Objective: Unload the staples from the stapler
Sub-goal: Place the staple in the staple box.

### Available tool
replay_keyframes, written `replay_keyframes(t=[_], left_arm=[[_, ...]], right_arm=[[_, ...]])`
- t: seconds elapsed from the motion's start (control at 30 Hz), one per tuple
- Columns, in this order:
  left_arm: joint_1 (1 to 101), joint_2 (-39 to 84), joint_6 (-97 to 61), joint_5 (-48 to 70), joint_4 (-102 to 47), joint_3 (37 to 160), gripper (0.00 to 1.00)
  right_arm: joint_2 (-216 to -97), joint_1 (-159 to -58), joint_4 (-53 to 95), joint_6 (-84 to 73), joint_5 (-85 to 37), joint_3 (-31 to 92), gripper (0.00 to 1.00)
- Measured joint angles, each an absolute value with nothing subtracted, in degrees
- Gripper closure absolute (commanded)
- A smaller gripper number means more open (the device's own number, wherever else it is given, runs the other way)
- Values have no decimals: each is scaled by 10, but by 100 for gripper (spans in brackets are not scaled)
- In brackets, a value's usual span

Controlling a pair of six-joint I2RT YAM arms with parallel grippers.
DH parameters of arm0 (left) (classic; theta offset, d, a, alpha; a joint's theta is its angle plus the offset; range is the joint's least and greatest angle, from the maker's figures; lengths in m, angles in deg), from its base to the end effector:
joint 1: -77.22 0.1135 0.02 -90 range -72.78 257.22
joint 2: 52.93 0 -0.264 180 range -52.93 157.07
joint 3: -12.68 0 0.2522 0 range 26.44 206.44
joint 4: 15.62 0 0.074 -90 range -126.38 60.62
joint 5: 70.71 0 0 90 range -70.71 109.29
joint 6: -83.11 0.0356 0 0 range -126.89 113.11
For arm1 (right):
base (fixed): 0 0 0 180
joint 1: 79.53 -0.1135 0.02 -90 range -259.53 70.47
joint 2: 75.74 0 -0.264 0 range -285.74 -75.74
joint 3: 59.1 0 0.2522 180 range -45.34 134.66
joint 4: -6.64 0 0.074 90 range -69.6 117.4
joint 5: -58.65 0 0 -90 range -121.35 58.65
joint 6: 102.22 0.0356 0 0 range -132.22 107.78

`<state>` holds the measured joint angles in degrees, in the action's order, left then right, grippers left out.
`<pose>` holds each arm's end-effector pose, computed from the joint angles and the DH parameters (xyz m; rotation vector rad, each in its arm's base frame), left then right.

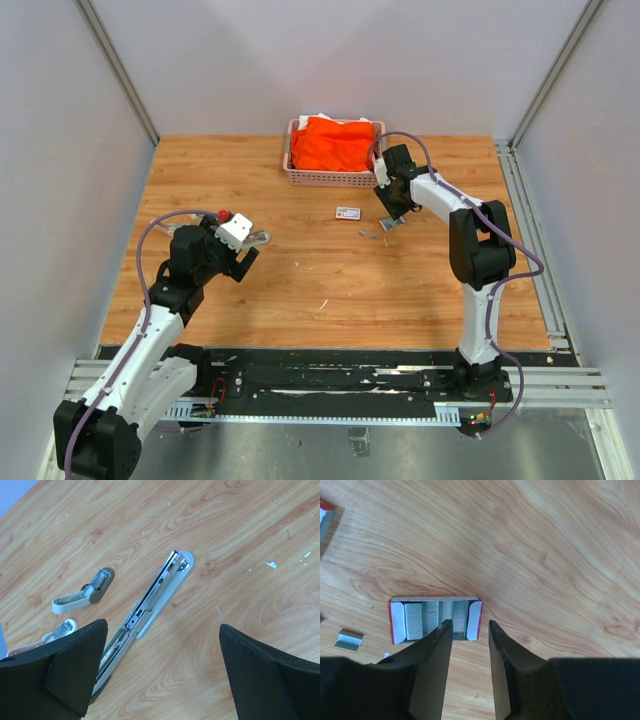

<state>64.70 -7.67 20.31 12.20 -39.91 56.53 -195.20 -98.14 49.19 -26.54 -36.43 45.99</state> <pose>0.1795 -0.0444 0.2474 0.7581 1.8679 0.0380 0.4312 0.1419 0.1891 -0.6933 2.4649 -0.0850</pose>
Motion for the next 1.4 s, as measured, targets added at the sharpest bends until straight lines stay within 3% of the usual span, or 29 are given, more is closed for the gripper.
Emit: replay_keyframes(t=[1.4], left_arm=[[647, -77, 203, 122, -398, 565, 2]], right_arm=[[-1955, -970, 501, -257, -328, 460, 62]])
